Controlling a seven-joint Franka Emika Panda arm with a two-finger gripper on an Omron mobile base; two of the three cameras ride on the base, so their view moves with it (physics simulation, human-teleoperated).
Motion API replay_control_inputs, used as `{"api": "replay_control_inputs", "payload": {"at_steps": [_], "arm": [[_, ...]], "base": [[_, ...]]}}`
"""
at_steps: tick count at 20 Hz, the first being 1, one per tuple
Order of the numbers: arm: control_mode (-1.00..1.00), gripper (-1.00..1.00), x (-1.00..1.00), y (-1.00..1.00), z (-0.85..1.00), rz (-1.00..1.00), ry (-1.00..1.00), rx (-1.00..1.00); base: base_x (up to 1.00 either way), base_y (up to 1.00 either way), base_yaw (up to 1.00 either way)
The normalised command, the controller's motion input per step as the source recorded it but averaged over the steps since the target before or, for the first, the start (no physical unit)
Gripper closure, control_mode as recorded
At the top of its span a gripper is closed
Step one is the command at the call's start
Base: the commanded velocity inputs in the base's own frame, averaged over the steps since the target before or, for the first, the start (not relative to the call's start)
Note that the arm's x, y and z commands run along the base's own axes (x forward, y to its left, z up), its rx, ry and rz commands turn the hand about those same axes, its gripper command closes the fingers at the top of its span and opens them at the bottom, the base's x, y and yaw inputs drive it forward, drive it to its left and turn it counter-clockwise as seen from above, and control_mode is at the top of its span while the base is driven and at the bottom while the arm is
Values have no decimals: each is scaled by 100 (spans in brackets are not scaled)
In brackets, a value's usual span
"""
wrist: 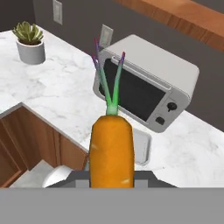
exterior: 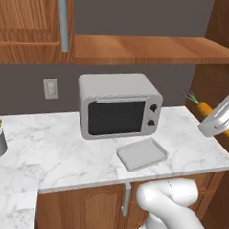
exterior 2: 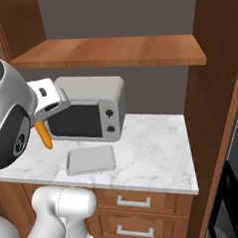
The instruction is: Take the carrot and bell pepper out of the freezer and place them in the tupperware container on the counter. Then put the tupperware containing the vegetables back in the freezer.
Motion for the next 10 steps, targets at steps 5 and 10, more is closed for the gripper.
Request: {"api": "replay_control_inputs", "payload": {"at_steps": [5,10], "arm": [[-100,100,69,32,-74,34,16,-15],[-100,100,92,18,-87,39,30,-25]], "base": [[0,0,0],[0,0,0]]}}
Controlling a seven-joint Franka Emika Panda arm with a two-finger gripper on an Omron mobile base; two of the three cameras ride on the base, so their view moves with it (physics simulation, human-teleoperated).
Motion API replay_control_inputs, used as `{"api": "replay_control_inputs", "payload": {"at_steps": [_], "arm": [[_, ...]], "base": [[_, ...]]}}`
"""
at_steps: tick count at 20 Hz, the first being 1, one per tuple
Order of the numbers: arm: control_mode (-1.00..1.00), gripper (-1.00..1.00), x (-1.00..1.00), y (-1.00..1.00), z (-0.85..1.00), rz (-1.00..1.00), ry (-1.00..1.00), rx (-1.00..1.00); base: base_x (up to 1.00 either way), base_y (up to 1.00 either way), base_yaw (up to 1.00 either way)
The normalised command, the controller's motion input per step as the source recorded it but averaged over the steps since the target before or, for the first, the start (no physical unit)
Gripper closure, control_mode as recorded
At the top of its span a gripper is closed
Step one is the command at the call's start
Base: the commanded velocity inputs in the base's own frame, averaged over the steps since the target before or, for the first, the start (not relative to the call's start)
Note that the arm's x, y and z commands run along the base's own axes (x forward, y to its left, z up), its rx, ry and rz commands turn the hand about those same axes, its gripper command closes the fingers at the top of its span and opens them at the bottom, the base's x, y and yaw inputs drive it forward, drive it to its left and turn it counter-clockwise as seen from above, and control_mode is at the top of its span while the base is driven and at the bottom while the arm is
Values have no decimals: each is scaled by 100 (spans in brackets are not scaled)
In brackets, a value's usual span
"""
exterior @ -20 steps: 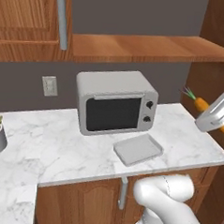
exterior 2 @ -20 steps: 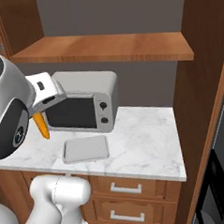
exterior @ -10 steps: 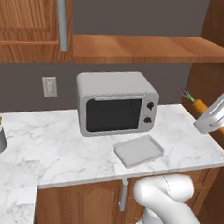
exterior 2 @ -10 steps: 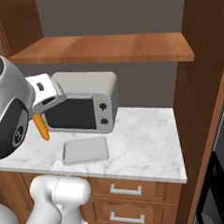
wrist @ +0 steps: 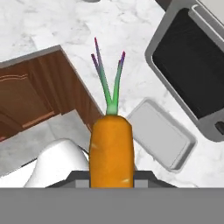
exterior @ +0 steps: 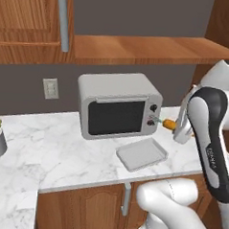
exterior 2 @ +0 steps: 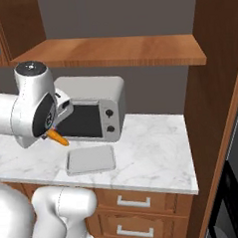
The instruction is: Take the carrot and bell pepper out of the freezer and place them in the tupperware container on the counter. Then put the tupperware containing the vegetables back in the freezer.
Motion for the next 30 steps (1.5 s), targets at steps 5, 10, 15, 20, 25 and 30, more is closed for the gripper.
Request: {"api": "replay_control_inputs", "payload": {"at_steps": [5,10,15,20,25,30], "arm": [[-100,100,50,21,-74,13,10,-23],[-100,100,30,0,-45,1,0,-7],[-100,100,54,0,-47,4,0,0],[-100,100,84,0,-66,5,0,0],[-100,100,39,0,-66,5,0,0],[-100,100,14,0,-73,7,0,0]], "base": [[0,0,0],[0,0,0],[0,0,0],[0,0,0],[0,0,0],[0,0,0]]}}
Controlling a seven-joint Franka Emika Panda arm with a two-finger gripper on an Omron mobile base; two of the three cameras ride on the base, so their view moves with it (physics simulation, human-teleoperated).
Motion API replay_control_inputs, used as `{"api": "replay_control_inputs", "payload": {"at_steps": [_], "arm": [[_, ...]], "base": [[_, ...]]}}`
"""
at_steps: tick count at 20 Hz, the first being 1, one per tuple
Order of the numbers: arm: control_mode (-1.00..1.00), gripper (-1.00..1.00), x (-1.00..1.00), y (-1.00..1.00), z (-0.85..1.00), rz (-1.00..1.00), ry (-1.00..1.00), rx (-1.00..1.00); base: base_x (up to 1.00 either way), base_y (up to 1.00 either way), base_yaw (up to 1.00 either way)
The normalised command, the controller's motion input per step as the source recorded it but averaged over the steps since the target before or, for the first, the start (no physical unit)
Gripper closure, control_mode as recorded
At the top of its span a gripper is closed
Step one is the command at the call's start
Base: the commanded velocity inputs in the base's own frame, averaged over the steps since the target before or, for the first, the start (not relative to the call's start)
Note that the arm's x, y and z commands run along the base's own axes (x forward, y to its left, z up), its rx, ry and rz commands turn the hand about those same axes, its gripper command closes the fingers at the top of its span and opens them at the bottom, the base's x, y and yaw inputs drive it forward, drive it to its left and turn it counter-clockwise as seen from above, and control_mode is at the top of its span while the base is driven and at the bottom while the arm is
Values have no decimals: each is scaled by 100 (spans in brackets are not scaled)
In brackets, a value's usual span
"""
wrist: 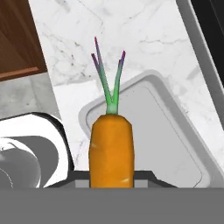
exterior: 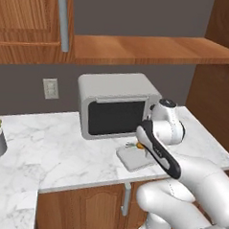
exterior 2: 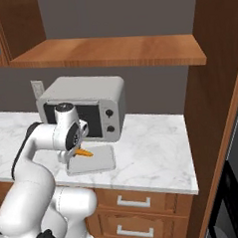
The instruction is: Take the carrot and bell pepper out of the freezer and place them in the tupperware container on the counter. Then put the tupperware containing the vegetables back in the freezer.
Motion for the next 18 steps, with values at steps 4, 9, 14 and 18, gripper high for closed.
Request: {"api": "replay_control_inputs", "payload": {"at_steps": [4,9,14,18], "arm": [[-100,100,21,0,-63,10,0,0],[-100,100,44,0,-28,9,0,0],[-100,100,50,0,-26,7,0,0],[-100,100,22,0,-27,3,0,0]], "base": [[0,0,0],[0,0,0],[0,0,0],[0,0,0]]}}
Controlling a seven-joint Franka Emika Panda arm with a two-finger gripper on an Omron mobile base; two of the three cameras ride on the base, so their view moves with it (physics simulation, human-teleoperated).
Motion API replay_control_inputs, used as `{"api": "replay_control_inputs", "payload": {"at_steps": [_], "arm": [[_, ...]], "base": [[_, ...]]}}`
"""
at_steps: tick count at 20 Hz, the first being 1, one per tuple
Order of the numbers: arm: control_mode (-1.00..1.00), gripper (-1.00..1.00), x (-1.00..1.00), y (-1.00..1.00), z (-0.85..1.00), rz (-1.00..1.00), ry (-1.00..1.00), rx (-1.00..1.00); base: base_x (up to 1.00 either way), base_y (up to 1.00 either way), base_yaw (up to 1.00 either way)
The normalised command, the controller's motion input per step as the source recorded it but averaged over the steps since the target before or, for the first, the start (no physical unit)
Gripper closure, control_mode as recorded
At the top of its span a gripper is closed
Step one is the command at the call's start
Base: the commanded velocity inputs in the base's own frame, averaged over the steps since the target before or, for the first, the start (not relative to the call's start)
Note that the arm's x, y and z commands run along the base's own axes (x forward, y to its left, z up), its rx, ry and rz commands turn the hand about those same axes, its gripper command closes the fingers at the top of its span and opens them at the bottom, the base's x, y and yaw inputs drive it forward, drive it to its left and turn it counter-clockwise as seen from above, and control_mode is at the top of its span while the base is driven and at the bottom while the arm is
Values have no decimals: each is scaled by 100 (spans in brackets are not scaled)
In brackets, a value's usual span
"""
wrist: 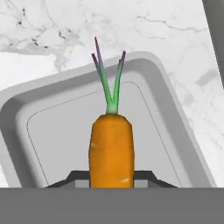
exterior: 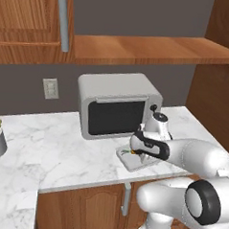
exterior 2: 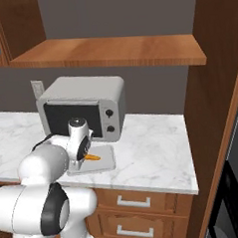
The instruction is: Take the carrot and bell pepper out of the freezer and place them in the tupperware container on the counter. Then put the tupperware containing the vegetables back in the freezer.
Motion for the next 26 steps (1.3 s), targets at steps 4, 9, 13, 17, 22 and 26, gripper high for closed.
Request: {"api": "replay_control_inputs", "payload": {"at_steps": [4,9,13,17,22,26], "arm": [[-100,-100,0,0,-18,3,0,0],[-100,-100,4,0,0,6,0,0],[-100,-100,0,0,0,6,0,0],[-100,-100,-24,-1,58,1,-5,0],[-100,-100,-72,0,98,0,-6,0],[-100,-100,-92,0,100,-2,-2,0]], "base": [[0,0,0],[0,0,0],[0,0,0],[0,0,0],[0,0,0],[0,0,0]]}}
